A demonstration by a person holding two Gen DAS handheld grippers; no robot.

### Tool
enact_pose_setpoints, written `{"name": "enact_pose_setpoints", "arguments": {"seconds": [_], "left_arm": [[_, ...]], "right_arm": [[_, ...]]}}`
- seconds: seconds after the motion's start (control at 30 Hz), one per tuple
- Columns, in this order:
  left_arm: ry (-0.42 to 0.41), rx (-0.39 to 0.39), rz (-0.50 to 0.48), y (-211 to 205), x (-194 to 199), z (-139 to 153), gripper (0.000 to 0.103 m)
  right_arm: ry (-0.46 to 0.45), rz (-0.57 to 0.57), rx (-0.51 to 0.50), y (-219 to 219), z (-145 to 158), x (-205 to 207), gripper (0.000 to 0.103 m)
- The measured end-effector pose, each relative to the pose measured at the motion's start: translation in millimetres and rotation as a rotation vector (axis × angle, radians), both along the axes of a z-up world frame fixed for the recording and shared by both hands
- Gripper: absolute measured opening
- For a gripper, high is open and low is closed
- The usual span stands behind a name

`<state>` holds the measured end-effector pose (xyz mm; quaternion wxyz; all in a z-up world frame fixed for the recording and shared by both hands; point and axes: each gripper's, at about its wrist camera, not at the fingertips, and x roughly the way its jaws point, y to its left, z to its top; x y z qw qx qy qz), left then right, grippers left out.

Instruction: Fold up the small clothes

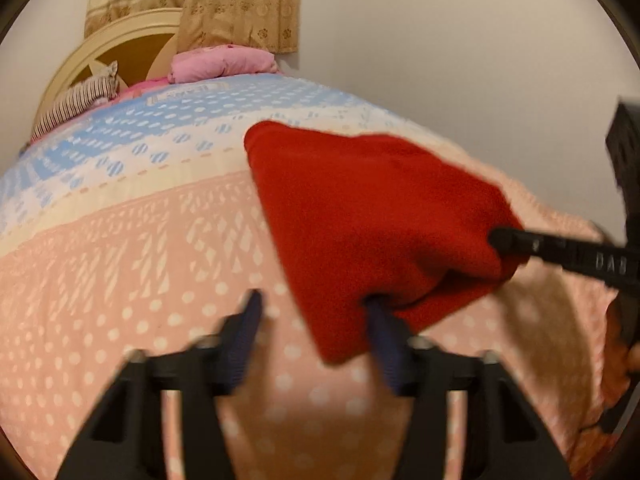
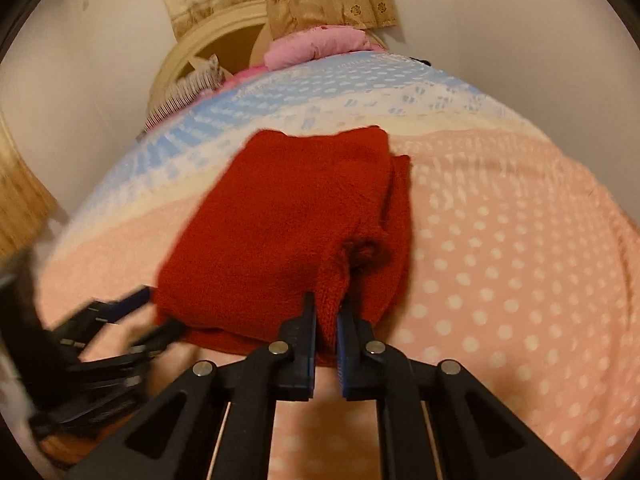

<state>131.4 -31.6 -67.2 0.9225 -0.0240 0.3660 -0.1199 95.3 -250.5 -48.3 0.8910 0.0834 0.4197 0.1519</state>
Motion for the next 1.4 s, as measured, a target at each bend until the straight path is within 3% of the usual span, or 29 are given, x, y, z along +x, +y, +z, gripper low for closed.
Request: {"name": "enact_pose_setpoints", "arguments": {"seconds": [0.03, 0.17, 0.37, 0.53, 0.6, 0.67, 0.8, 0.97, 1.1, 1.3, 1.4], "left_arm": [[0.002, -0.03, -0.011, 3.3, -1.0, 0.6, 0.027], [0.011, -0.058, -0.019, 8.8, -8.0, -3.3, 0.02], [0.055, -0.099, -0.033, 17.9, -11.5, -10.1, 0.019], [0.036, -0.062, -0.069, 21.4, -28.5, -2.3, 0.023], [0.02, -0.056, -0.078, 26.1, -35.3, 3.4, 0.031], [-0.001, -0.084, -0.067, 35.7, -36.6, 13.7, 0.048], [-0.056, -0.176, -0.016, 46.9, -19.0, 36.4, 0.051], [-0.033, -0.076, 0.026, 10.4, 21.7, 35.0, 0.051], [0.025, 0.003, 0.007, -13.9, 34.1, 11.7, 0.051], [-0.034, 0.082, 0.004, -25.9, 26.6, 8.5, 0.052], [-0.032, 0.09, 0.013, -26.6, 26.3, 8.6, 0.052]], "right_arm": [[0.002, 0.004, 0.031, -1.6, 2.1, -0.6, 0.007], [0.056, -0.025, 0.117, -17.0, -13.6, -0.2, 0.007], [0.088, -0.059, 0.245, -37.2, -37.6, -5.6, 0.004], [0.066, -0.037, 0.175, -30.4, -29.4, -14.4, 0.004], [0.044, -0.028, 0.108, -27.2, -21.9, -24.3, 0.005], [0.023, -0.022, 0.026, -24.4, -12.0, -35.4, 0.008], [-0.08, -0.042, -0.079, -17.4, 16.6, -45.8, 0.008], [-0.185, -0.039, -0.173, 12.9, 40.0, -27.9, 0.008], [-0.154, -0.063, -0.17, 17.2, 28.5, -5.9, 0.008], [-0.086, -0.071, -0.185, -10.7, 13.1, -23.6, 0.009], [-0.131, -0.117, -0.175, -16.8, 25.4, -30.1, 0.009]]}}
